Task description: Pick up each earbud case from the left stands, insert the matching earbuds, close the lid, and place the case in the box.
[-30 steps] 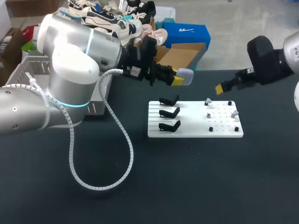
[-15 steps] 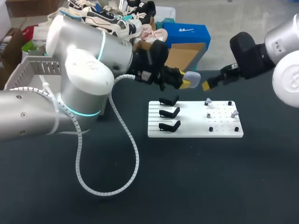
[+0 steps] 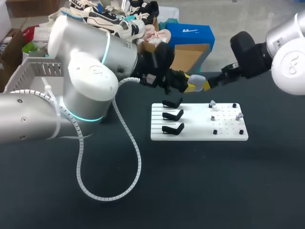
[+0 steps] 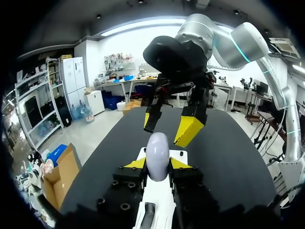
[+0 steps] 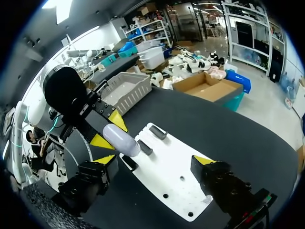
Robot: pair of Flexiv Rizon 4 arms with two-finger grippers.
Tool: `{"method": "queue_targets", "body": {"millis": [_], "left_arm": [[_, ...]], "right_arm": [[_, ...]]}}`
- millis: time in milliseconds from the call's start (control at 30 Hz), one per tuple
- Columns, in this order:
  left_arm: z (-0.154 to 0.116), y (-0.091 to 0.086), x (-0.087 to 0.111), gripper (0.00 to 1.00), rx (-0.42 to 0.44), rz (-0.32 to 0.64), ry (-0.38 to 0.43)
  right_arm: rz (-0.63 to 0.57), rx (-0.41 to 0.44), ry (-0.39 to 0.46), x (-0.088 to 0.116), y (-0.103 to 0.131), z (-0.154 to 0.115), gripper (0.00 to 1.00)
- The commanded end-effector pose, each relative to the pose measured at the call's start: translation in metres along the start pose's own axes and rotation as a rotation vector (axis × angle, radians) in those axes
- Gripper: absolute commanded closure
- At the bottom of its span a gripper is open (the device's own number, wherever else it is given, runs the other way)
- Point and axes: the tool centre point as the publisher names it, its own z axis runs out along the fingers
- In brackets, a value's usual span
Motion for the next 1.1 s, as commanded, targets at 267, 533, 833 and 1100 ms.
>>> {"method": "queue_targets", "body": {"millis": [267,533,833,1100], "left_arm": [[0.004,-0.007,0.000,1.00,0.003,0.010,0.005],[0.002,-0.013,0.004,1.00,0.025,0.027,0.010],[-0.004,-0.021,0.014,1.00,0.066,0.053,0.004],[-0.035,-0.017,0.011,1.00,0.139,-0.019,-0.107]], "right_arm": [[-0.003,-0.070,-0.006,-0.002,-0.003,0.002,0.00],[0.001,-0.068,-0.009,-0.001,-0.004,0.001,0.00],[-0.009,-0.047,-0.019,-0.002,0.000,-0.008,0.00],[0.032,0.052,-0.071,0.015,0.002,-0.029,0.00]]}}
